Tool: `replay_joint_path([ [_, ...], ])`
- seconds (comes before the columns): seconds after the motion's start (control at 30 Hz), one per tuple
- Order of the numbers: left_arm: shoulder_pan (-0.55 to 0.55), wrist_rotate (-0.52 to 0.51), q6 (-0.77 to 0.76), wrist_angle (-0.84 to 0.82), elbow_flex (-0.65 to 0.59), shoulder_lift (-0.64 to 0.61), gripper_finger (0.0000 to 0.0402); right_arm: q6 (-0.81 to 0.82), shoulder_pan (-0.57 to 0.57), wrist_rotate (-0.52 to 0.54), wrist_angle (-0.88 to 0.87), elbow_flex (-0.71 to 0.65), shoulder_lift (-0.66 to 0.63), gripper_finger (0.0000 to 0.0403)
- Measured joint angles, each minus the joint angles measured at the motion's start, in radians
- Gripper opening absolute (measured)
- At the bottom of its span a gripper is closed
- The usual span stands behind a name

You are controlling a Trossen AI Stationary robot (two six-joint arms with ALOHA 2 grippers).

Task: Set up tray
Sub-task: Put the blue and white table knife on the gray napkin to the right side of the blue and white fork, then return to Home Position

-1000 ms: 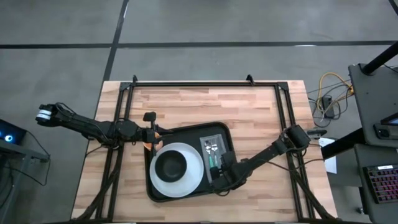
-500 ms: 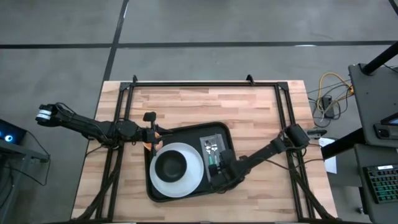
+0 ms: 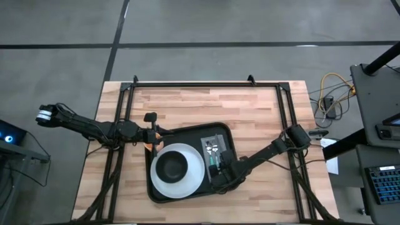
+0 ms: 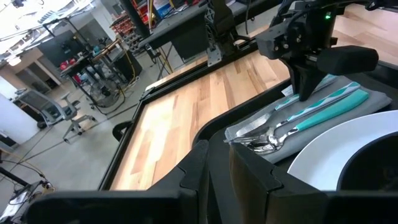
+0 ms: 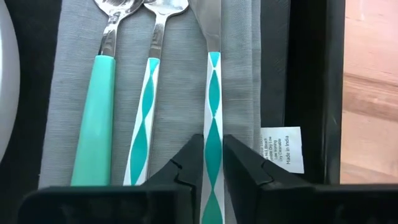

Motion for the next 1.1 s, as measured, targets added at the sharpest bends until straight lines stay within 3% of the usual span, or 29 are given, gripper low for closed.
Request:
replay_joint_path([
  [0.33, 0.000, 0.000, 0.000, 0.000, 0.000, 0.000, 0.0046, -0.015, 0.000, -0.003, -0.010, 0.001, 0.000, 0.0108],
  [0.63, 0.000, -0.001, 0.000, -0.002, 0.000, 0.000, 0.0046, -0.256, -0.022, 0.002, -0.029, 0.062, -0.036, 0.0122],
  [0.77, 0.000, -0.001, 0.000, -0.005, 0.000, 0.000, 0.0046, -0.458, -0.034, 0.035, -0.020, 0.113, -0.053, 0.0119],
  [0.87, 0.000, -0.001, 0.000, -0.005, 0.000, 0.000, 0.0046, -0.682, -0.011, 0.038, 0.102, 0.135, -0.051, 0.0119],
  [1.0, 0.000, -0.002, 0.000, -0.004, 0.000, 0.000, 0.0046, -1.117, 0.028, 0.165, 0.226, 0.146, -0.048, 0.0117],
  [1.1, 0.000, -0.002, 0.000, 0.008, 0.000, 0.000, 0.0046, -1.272, 0.033, 0.275, 0.252, 0.172, -0.049, 0.0110],
])
